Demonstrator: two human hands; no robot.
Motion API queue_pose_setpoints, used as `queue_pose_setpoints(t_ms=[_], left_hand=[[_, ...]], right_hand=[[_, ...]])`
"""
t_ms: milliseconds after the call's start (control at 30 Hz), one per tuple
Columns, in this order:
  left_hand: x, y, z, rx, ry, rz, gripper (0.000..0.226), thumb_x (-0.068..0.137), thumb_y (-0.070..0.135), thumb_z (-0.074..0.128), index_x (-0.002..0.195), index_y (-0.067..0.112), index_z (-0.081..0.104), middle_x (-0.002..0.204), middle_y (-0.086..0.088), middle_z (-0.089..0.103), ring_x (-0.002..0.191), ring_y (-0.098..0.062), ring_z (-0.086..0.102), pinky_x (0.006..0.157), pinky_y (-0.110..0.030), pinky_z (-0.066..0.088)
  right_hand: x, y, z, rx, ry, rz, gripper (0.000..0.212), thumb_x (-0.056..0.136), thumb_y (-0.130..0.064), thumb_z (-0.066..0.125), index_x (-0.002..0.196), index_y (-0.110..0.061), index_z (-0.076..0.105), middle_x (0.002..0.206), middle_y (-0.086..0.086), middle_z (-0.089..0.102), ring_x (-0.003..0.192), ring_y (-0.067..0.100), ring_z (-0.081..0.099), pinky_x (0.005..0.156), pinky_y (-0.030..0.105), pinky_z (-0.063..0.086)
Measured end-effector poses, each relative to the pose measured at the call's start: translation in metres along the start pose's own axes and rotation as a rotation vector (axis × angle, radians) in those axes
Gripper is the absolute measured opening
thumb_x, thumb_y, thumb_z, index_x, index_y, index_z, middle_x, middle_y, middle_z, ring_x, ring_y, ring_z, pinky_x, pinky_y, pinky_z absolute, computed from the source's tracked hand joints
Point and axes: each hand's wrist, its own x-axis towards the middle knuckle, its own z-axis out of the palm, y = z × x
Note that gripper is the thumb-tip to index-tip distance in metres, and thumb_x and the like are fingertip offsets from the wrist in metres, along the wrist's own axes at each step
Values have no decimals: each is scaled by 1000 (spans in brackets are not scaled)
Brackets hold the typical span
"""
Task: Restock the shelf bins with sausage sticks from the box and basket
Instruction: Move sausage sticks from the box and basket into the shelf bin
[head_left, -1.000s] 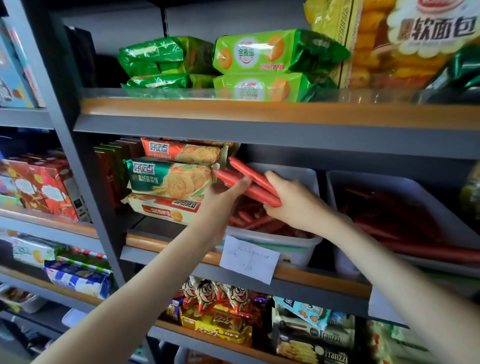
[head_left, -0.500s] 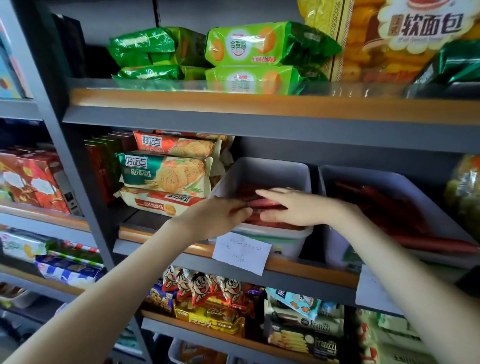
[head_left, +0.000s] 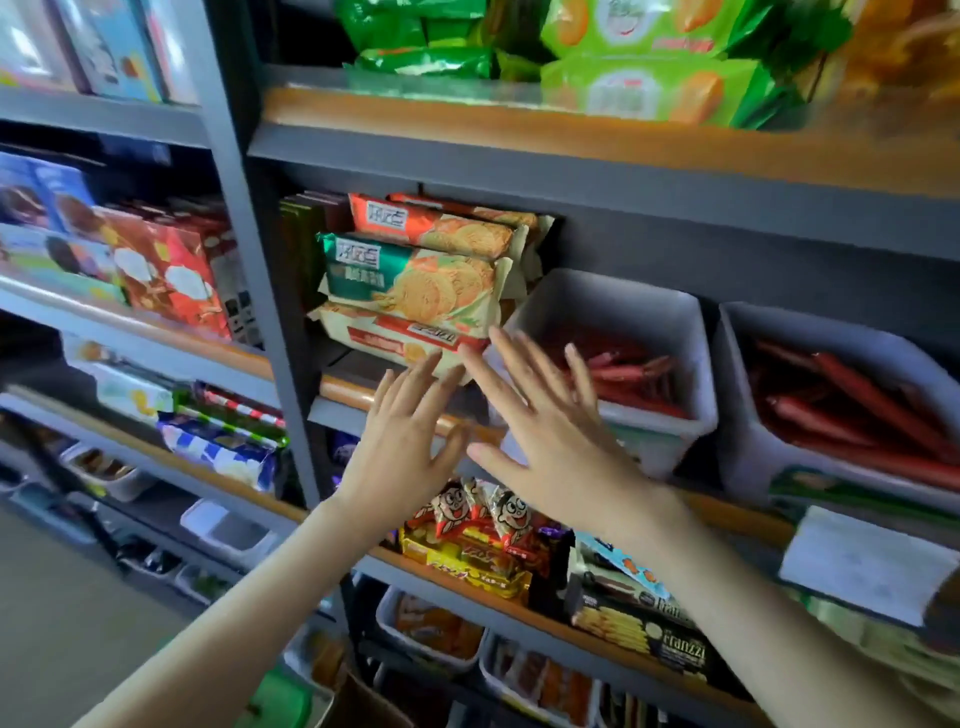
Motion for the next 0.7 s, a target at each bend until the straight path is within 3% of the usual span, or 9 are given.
queue_pose_setpoints(t_ms=[100, 200, 300, 400, 467, 533, 600, 700], left_hand=[[-67, -42, -8, 51, 61, -209, 51, 93, 36, 50, 136, 9, 46, 142, -10, 44, 128, -25, 41, 103, -39, 37], [-160, -96, -6, 165, -2, -569, 52, 85, 21, 68, 132, 7, 51, 136, -15, 49, 119, -36, 51, 95, -45, 45], [-273, -140, -1, 229, -75, -1041, 49, 83, 20, 63, 128, 3, 53, 129, -21, 51, 111, -43, 53, 91, -48, 47], [-388, -158, 13, 274, -188, -1466, 53, 84, 20, 60, 133, 2, 49, 130, -21, 49, 111, -43, 51, 90, -49, 47], [-451, -164, 30, 276, -307, -1668, 60, 85, 18, 57, 140, 5, 40, 138, -20, 41, 118, -40, 46, 96, -47, 43], [-503, -177, 50, 252, -376, -1798, 63, 87, 21, 54, 145, 8, 31, 143, -19, 35, 126, -36, 40, 104, -43, 36], [-542, -198, 75, 222, -381, -1851, 63, 89, 23, 54, 144, 7, 28, 142, -18, 36, 127, -33, 38, 107, -40, 34], [-572, -237, 111, 152, -374, -1935, 70, 88, 25, 59, 145, 4, 24, 138, -18, 36, 126, -31, 38, 106, -40, 34]], right_hand=[[14, -44, 45, 130, -23, -124, 73, 91, -46, 45, 151, -24, 9, 158, 6, 13, 145, 24, 14, 115, 48, 11], [28, -92, 103, 232, -161, -284, 81, 93, -40, 52, 151, -27, -2, 159, 6, 5, 146, 22, 6, 116, 43, 5], [40, -147, 186, 312, -328, -452, 85, 92, -37, 54, 151, -28, -7, 159, 5, -1, 144, 19, -2, 115, 36, -3], [36, -202, 300, 346, -539, -564, 96, 85, -39, 63, 150, -27, -6, 158, 7, 1, 144, 23, 8, 112, 36, 1], [22, -237, 379, 309, -687, -641, 106, 80, -40, 69, 150, -27, -10, 158, 8, 2, 144, 29, 16, 114, 37, 5], [6, -268, 454, 250, -818, -716, 103, 88, -42, 59, 145, -26, -25, 158, 5, -13, 146, 26, 2, 116, 37, 3], [-5, -297, 521, 256, -928, -665, 97, 92, -43, 53, 145, -21, -25, 158, 6, -15, 146, 25, -3, 117, 38, 6], [-10, -328, 608, 274, -1062, -421, 102, 87, -47, 60, 150, -14, -13, 158, 13, -1, 145, 31, 7, 115, 43, 16]])
